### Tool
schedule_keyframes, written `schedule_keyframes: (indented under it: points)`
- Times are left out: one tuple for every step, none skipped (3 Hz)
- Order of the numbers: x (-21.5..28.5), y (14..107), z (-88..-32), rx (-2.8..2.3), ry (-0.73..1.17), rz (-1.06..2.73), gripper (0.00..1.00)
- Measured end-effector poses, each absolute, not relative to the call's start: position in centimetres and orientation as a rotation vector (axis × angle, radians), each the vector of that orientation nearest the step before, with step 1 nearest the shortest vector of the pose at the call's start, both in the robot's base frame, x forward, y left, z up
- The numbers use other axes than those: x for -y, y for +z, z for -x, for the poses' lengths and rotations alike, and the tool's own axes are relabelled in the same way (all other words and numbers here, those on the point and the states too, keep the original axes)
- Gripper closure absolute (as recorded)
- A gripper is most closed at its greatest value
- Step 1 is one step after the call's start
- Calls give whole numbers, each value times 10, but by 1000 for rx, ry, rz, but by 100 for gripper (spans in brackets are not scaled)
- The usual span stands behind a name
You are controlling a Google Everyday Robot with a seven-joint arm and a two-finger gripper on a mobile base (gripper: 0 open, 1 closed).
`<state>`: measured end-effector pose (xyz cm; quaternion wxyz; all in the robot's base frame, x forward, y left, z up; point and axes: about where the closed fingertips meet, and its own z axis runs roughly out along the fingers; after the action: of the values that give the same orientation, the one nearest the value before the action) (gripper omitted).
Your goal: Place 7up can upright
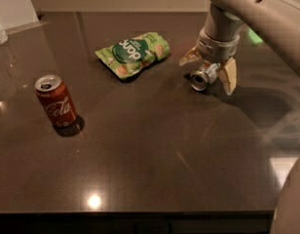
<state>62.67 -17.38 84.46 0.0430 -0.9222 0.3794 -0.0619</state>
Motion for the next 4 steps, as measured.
schedule_keyframes:
  points:
    - [176,841,-627,-1146,-201,2857,38]
    - [177,845,-627,-1148,-200,2858,61]
    - [172,861,-621,-1202,-156,2781,83]
    - [171,883,-612,-1338,-6,2593,100]
